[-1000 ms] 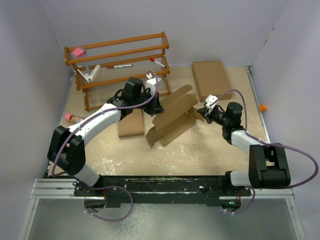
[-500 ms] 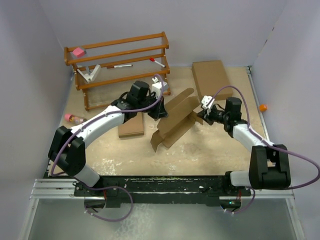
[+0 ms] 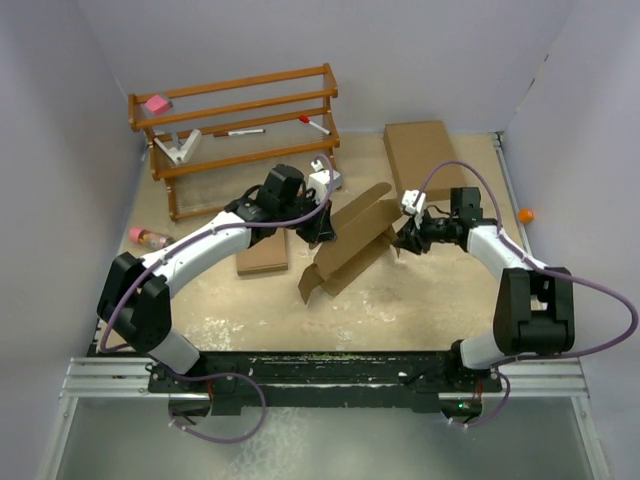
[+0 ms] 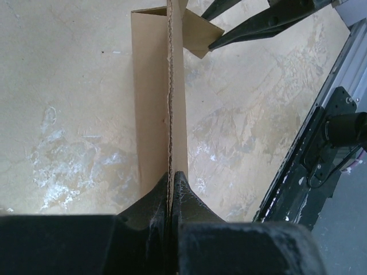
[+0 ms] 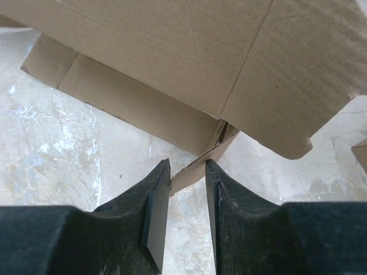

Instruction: Fold the paper box

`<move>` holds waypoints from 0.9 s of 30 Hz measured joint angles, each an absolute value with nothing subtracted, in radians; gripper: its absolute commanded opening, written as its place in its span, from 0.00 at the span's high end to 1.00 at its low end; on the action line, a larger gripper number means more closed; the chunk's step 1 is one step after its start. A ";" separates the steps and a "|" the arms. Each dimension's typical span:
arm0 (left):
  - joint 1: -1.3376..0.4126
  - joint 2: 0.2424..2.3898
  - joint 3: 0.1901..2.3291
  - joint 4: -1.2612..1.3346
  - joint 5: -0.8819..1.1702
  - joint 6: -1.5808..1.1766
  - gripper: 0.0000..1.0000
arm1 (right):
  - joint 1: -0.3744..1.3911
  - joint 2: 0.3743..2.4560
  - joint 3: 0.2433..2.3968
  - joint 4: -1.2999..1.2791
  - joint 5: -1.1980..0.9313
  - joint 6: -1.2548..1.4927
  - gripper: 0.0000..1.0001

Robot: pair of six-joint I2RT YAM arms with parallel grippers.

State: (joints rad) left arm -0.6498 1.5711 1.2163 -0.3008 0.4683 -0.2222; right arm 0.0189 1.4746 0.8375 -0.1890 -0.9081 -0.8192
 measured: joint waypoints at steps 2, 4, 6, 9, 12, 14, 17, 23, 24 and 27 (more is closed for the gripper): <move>-0.651 1.571 1.225 -0.316 0.470 -0.205 0.96 | 0.002 1.480 0.855 -0.239 -0.925 -0.848 0.58; -0.651 1.571 1.237 -0.332 0.476 -0.181 0.96 | -0.014 1.481 0.870 -0.283 -0.940 -0.879 0.52; -0.651 1.571 1.245 -0.343 0.487 -0.157 0.96 | -0.030 1.481 0.888 -0.328 -0.961 -0.914 0.47; -0.651 1.575 1.261 -0.368 0.503 -0.124 0.96 | -0.053 1.481 0.921 -0.393 -0.991 -0.972 0.42; -0.651 1.584 1.277 -0.391 0.521 -0.091 0.96 | -0.080 1.481 0.952 -0.461 -1.017 -1.034 0.38; -0.651 1.588 1.279 -0.399 0.528 -0.081 0.96 | -0.108 1.486 0.992 -0.535 -1.040 -1.096 0.37; -0.653 1.589 1.279 -0.413 0.540 -0.065 0.96 | -0.165 1.501 1.078 -0.666 -1.072 -1.223 0.35; -0.663 1.590 1.279 -0.418 0.553 -0.044 0.96 | -0.260 1.588 1.254 -0.890 -1.114 -1.455 0.41; -0.663 1.590 1.279 -0.419 0.555 -0.040 0.96 | -0.267 1.606 1.269 -0.889 -1.113 -1.464 0.42; -0.664 1.590 1.279 -0.422 0.558 -0.032 0.96 | -0.275 1.656 1.279 -0.843 -1.095 -1.494 0.48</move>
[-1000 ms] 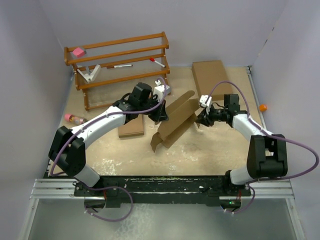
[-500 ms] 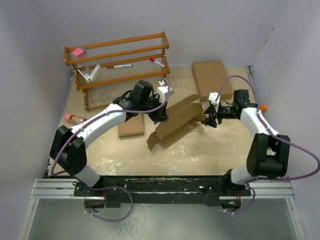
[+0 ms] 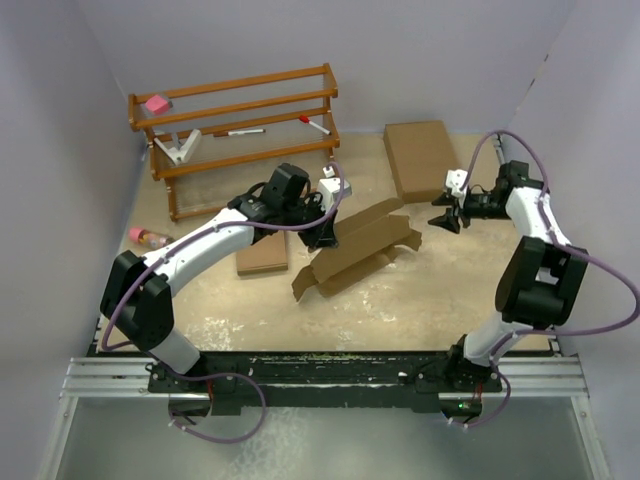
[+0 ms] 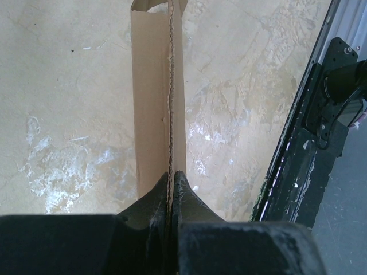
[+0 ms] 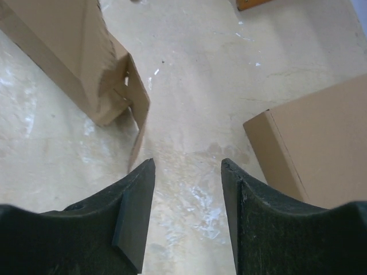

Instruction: Fold the paper box

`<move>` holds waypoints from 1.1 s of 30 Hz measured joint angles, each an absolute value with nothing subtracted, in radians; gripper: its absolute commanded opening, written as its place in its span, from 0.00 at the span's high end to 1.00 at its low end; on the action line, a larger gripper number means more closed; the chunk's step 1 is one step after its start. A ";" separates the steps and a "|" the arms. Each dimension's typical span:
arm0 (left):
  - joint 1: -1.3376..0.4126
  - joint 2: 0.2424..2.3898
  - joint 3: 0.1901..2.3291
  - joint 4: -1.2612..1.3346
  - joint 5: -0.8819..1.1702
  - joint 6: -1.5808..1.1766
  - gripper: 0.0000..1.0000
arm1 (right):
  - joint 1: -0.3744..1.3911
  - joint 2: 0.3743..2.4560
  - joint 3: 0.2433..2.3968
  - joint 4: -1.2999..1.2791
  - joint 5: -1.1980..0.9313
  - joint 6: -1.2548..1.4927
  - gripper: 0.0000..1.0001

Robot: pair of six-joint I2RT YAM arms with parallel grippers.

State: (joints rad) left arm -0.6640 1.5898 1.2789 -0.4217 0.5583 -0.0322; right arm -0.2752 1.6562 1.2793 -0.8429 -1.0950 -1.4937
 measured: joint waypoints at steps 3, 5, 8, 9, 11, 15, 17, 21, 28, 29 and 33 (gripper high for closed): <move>-0.664 1.590 1.279 -0.427 0.561 -0.030 0.96 | -0.265 1.718 1.281 -0.818 -1.079 -1.582 0.53; -0.664 1.590 1.279 -0.430 0.562 -0.028 0.96 | -0.252 1.766 1.299 -0.830 -1.065 -1.649 0.54; -0.664 1.590 1.279 -0.433 0.565 -0.021 0.96 | -0.231 1.854 1.363 -0.857 -1.060 -1.777 0.54; -0.664 1.590 1.279 -0.434 0.566 -0.019 0.96 | -0.224 1.879 1.383 -0.871 -1.060 -1.832 0.53; -0.664 1.590 1.279 -0.435 0.566 -0.014 0.96 | -0.212 1.905 1.397 -0.892 -1.059 -1.904 0.52; -0.664 1.590 1.279 -0.435 0.566 -0.011 0.96 | -0.168 1.929 1.390 -0.920 -1.040 -2.001 0.44; -0.664 1.590 1.279 -0.435 0.566 -0.006 0.96 | -0.139 1.928 1.377 -0.931 -1.037 -2.026 0.42; -0.664 1.589 1.279 -0.434 0.567 -0.002 0.96 | -0.102 1.928 1.364 -0.981 -1.033 -2.037 0.44; -0.664 1.589 1.277 -0.426 0.569 -0.002 0.96 | -0.103 1.917 1.303 -1.041 -1.033 -2.037 0.45; -0.664 1.589 1.273 -0.421 0.570 -0.002 0.96 | -0.103 1.908 1.280 -1.037 -1.034 -2.037 0.45; -0.664 1.589 1.260 -0.410 0.571 -0.003 0.96 | -0.100 1.861 1.214 -1.013 -1.039 -2.037 0.46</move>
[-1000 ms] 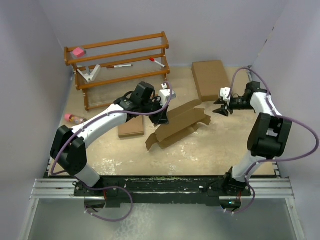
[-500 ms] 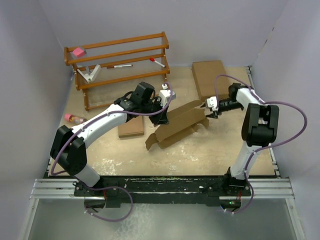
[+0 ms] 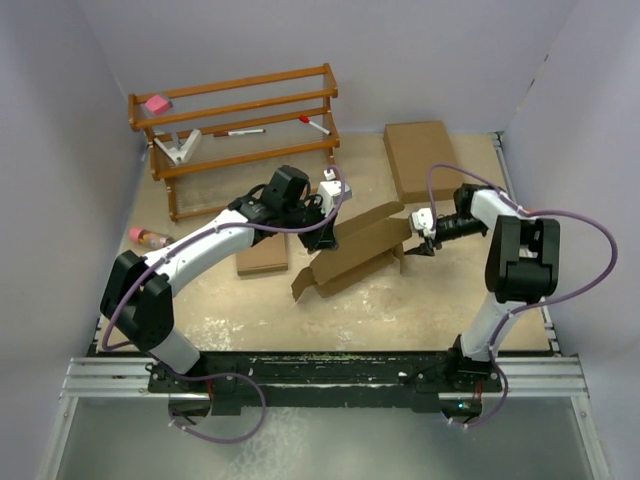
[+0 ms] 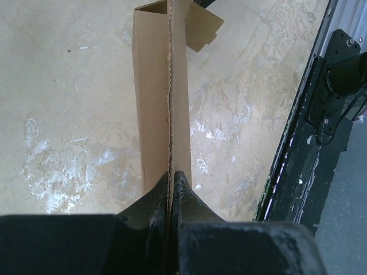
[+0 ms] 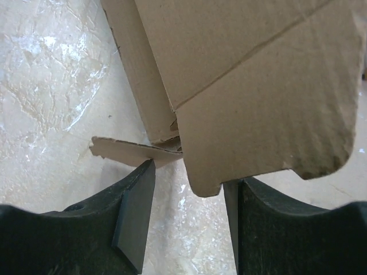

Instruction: Fold the paper box

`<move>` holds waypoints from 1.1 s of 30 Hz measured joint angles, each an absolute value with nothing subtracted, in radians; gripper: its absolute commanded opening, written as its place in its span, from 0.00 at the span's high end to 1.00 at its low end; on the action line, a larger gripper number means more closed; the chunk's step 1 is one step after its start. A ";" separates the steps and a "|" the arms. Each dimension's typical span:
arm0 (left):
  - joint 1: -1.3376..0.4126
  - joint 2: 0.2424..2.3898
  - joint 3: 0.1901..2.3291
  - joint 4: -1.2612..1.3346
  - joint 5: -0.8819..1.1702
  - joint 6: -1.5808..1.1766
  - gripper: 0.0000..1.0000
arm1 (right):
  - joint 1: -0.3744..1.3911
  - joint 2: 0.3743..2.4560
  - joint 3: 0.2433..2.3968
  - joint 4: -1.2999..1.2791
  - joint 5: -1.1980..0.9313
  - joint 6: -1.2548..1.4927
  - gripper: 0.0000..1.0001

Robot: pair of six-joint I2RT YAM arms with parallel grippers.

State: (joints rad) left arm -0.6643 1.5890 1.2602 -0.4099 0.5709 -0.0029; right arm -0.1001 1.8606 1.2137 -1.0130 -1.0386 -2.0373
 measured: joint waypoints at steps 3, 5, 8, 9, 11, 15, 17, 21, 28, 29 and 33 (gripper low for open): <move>-0.664 1.588 1.256 -0.404 0.572 -0.003 0.96 | -0.098 1.826 1.179 -0.972 -1.044 -2.037 0.46; -0.664 1.583 1.248 -0.397 0.572 -0.004 0.96 | -0.098 1.800 1.143 -0.928 -1.055 -2.034 0.46; -0.665 1.579 1.242 -0.387 0.572 -0.006 0.96 | -0.098 1.752 1.063 -0.822 -1.066 -1.971 0.42; -0.665 1.578 1.239 -0.382 0.572 -0.006 0.96 | -0.097 1.739 1.044 -0.792 -1.066 -1.945 0.42; -0.665 1.575 1.235 -0.380 0.572 -0.006 0.96 | -0.095 1.703 0.994 -0.705 -1.066 -1.869 0.42; -0.665 1.574 1.229 -0.370 0.572 -0.006 0.96 | -0.088 1.672 0.963 -0.618 -1.066 -1.784 0.46; -0.665 1.573 1.228 -0.366 0.572 -0.006 0.96 | -0.085 1.673 0.957 -0.589 -1.066 -1.766 0.48; -0.665 1.570 1.219 -0.355 0.572 -0.006 0.96 | -0.077 1.672 0.918 -0.538 -1.069 -1.729 0.49; -0.664 1.564 1.206 -0.344 0.572 -0.008 0.96 | -0.052 1.631 0.834 -0.390 -1.073 -1.583 0.50; -0.665 1.560 1.201 -0.338 0.572 -0.011 0.96 | -0.051 1.626 0.825 -0.363 -1.073 -1.556 0.50; -0.664 1.554 1.196 -0.327 0.572 -0.015 0.96 | -0.051 1.599 0.774 -0.242 -1.072 -1.426 0.48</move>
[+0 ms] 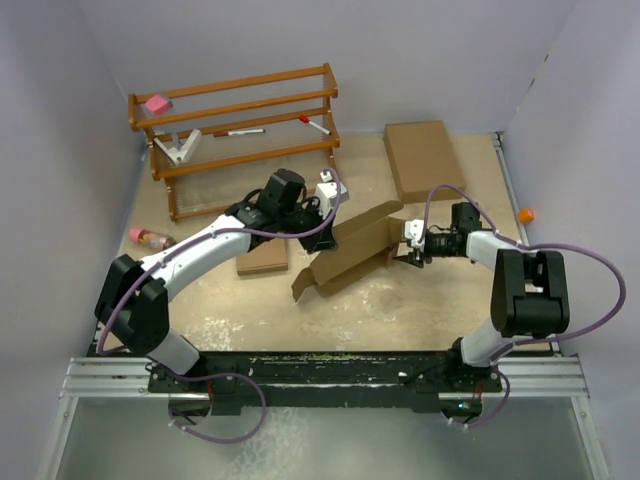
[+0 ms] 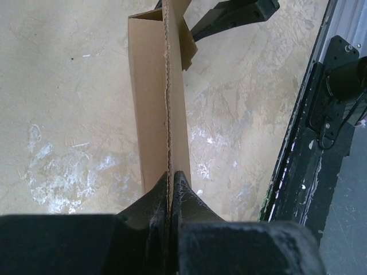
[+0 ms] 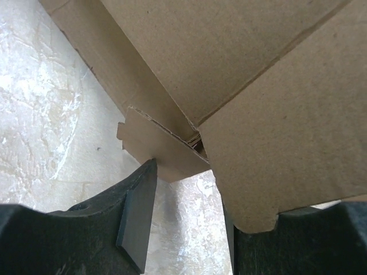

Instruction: Fold the paper box

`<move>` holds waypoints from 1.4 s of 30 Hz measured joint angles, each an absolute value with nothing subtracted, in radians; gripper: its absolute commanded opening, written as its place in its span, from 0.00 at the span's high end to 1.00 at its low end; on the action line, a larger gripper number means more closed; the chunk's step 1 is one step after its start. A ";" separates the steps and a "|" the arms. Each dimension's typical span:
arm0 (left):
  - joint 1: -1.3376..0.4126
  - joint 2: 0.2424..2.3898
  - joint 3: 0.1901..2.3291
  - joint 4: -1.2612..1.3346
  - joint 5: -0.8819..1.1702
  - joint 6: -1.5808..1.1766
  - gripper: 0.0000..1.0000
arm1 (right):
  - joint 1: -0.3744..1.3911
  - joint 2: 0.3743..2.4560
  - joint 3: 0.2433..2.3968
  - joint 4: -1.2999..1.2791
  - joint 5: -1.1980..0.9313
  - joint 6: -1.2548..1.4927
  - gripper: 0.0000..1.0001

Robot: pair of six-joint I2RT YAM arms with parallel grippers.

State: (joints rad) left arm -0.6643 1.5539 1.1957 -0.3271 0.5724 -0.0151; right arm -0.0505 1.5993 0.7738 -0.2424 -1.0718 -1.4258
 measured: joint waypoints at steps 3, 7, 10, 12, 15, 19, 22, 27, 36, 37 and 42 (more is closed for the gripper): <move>-0.664 1.552 1.192 -0.317 0.572 -0.016 0.96 | -0.051 1.573 0.728 -0.136 -1.069 -1.326 0.48; -0.664 1.548 1.183 -0.307 0.573 -0.023 0.96 | -0.051 1.555 0.681 -0.007 -1.067 -1.207 0.47; -0.661 1.546 1.179 -0.300 0.575 -0.033 0.96 | -0.050 1.550 0.657 0.083 -1.066 -1.129 0.50; -0.654 1.544 1.174 -0.290 0.584 -0.041 0.96 | -0.050 1.551 0.650 0.125 -1.066 -1.097 0.51; -0.635 1.541 1.158 -0.269 0.599 -0.052 0.96 | -0.050 1.551 0.643 0.184 -1.067 -1.059 0.53; -0.621 1.541 1.147 -0.249 0.618 -0.068 0.96 | -0.042 1.551 0.618 0.250 -1.068 -1.034 0.52; -0.613 1.541 1.147 -0.246 0.632 -0.069 0.96 | -0.027 1.551 0.597 0.298 -1.067 -1.011 0.52; -0.601 1.541 1.146 -0.232 0.655 -0.086 0.96 | -0.012 1.552 0.596 0.340 -1.065 -0.983 0.50; -0.591 1.544 1.146 -0.217 0.675 -0.094 0.96 | 0.031 1.559 0.596 0.388 -1.022 -0.949 0.41; -0.590 1.544 1.146 -0.216 0.677 -0.094 0.96 | 0.039 1.564 0.596 0.399 -1.008 -0.938 0.40; -0.589 1.554 1.146 -0.203 0.685 -0.095 0.96 | 0.069 1.573 0.596 0.436 -0.942 -0.893 0.41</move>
State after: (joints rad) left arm -0.5888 1.5536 1.1458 -0.2031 0.6849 -0.0952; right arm 0.0692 1.5726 0.5961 0.4358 -0.9424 -0.8928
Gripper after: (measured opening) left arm 0.044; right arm 0.605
